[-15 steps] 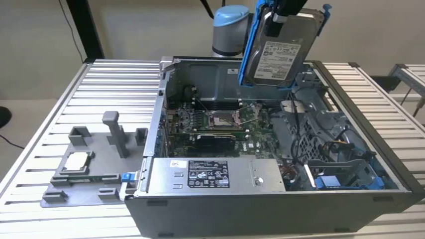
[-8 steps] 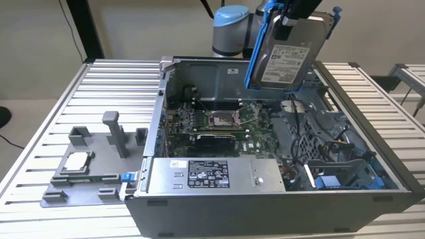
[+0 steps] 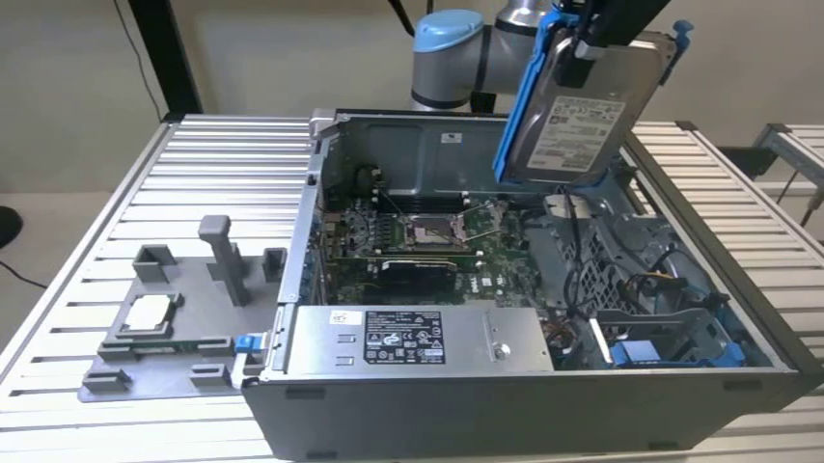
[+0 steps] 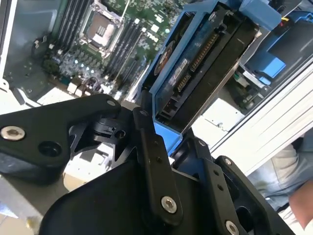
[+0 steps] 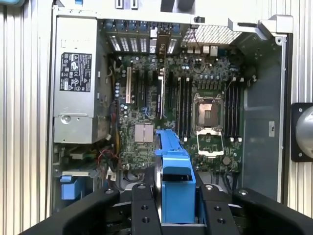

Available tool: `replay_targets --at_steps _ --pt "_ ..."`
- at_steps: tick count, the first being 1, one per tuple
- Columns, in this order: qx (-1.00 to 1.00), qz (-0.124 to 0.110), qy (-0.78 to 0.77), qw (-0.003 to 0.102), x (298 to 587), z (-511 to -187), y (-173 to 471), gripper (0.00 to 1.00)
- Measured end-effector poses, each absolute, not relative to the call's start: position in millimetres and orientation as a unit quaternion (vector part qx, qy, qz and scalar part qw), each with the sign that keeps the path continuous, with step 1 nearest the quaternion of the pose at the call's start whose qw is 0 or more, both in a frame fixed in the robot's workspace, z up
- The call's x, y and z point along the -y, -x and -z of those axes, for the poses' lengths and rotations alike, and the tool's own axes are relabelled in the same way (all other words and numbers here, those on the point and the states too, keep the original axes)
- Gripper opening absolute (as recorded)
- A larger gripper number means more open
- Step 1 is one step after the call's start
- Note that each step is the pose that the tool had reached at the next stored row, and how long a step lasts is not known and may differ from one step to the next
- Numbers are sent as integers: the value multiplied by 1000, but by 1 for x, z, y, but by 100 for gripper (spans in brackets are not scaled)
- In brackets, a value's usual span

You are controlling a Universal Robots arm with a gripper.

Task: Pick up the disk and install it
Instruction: 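Pick up the disk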

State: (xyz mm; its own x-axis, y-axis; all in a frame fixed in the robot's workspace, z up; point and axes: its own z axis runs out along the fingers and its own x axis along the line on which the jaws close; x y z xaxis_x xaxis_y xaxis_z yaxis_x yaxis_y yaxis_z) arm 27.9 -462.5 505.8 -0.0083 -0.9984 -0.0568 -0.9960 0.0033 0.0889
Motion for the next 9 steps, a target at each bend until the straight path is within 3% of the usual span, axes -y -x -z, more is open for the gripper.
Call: replay_targets --at_steps 9 --pt "708 52 -704 11 481 -506 -44 0"
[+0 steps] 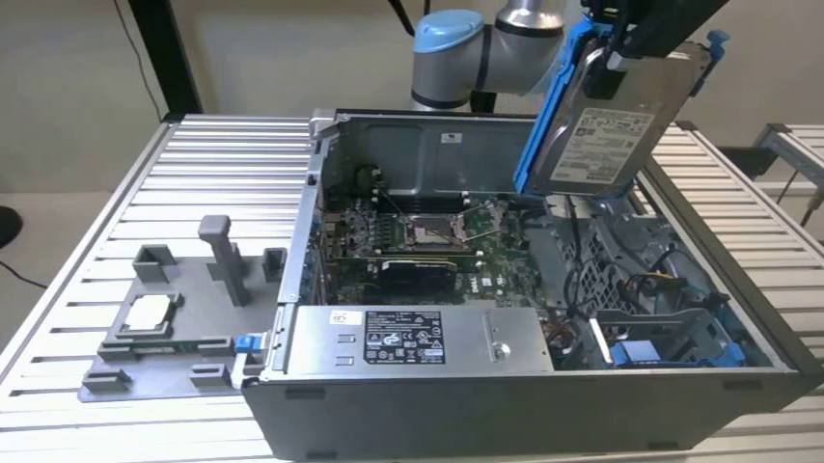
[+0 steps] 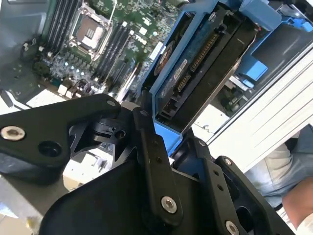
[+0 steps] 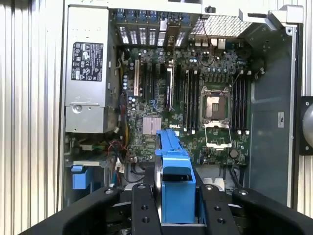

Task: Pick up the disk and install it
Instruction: 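Pick up the disk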

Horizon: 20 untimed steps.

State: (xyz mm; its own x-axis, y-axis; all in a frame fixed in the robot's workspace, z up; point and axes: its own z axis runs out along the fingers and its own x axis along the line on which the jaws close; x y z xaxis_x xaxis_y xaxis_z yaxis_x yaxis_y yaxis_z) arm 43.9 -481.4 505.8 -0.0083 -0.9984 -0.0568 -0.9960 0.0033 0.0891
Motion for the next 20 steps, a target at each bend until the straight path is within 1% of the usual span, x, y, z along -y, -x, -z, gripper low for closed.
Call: replay_targets --at_steps 11,17,20 --pt "709 52 -703 11 501 -506 -49 0" --pt "711 46 -701 6 505 -506 -49 0" --pt "715 44 -698 6 505 -506 -49 0"
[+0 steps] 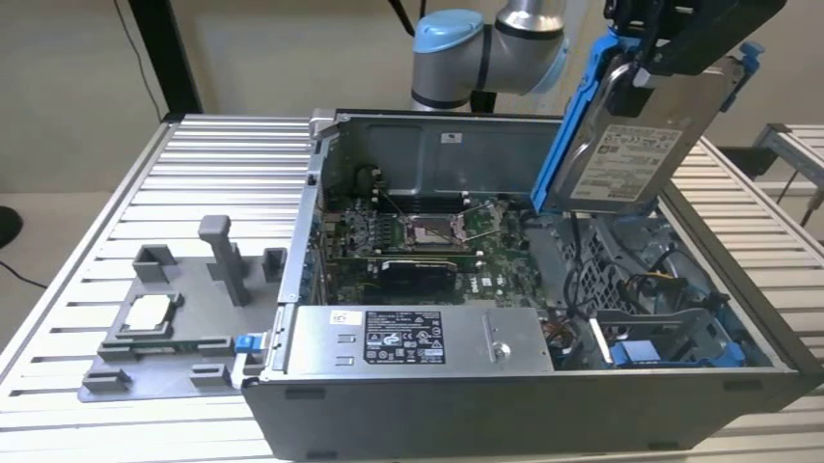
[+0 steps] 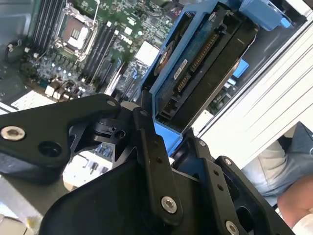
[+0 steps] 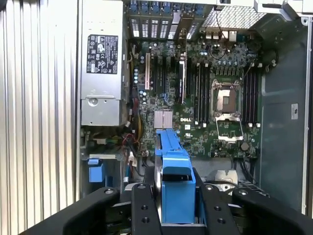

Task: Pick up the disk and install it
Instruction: 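Pick up the disk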

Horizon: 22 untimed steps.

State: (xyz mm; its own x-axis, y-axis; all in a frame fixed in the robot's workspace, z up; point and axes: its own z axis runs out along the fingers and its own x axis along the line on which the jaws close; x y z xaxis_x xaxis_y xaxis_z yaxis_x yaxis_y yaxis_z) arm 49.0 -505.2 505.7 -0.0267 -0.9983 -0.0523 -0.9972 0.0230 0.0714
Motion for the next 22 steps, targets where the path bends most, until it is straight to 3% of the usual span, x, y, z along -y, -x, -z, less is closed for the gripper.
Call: replay_targets --at_steps 7,12,22 --pt "724 38 -689 5 506 -506 -49 0" --pt "726 23 -687 -11 506 -506 -49 0" --pt "740 22 -672 -12 507 -505 -53 0"
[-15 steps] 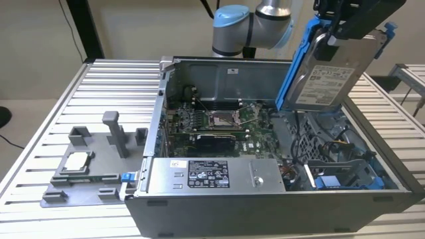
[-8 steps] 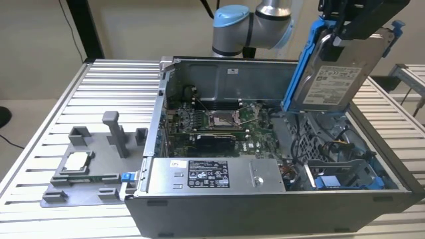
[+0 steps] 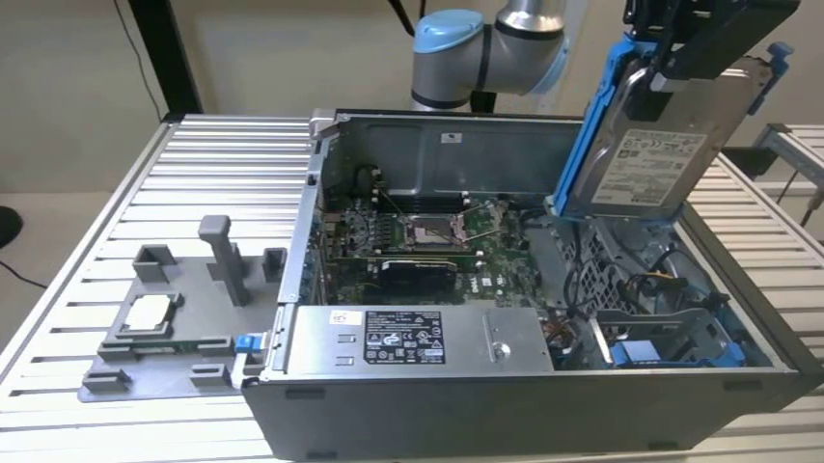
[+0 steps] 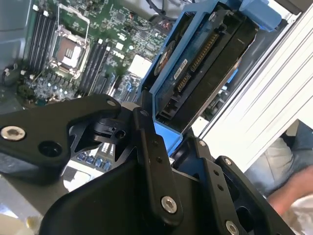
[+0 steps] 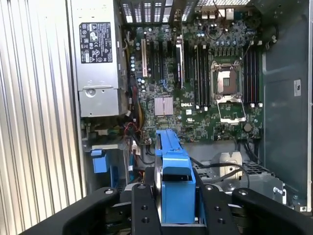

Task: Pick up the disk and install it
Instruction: 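Pick up the disk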

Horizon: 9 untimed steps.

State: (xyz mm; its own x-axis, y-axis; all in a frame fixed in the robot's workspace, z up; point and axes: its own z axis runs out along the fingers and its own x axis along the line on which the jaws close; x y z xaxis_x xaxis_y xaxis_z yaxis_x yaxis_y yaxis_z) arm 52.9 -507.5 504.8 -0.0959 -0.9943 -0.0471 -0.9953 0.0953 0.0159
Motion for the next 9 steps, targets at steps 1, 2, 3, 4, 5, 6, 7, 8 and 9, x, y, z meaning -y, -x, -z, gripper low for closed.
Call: replay_targets --at_steps 1,2,3,4,5,6,7,8,9 --pt "-741 -22 672 12 508 -504 -53 0" --pt "-741 -22 671 12 508 -504 -54 0" --pt "-741 -22 671 12 509 -503 -55 0" --pt "-741 -22 671 12 510 -503 -56 0" --pt "-742 -22 670 12 511 -503 -56 0" --pt "-742 -22 670 12 512 -502 -57 0" --pt "-743 -22 669 12 512 -502 -57 0" --pt "-743 -22 668 12 513 -502 -57 0" --pt "-744 -22 668 12 515 -501 -58 0"
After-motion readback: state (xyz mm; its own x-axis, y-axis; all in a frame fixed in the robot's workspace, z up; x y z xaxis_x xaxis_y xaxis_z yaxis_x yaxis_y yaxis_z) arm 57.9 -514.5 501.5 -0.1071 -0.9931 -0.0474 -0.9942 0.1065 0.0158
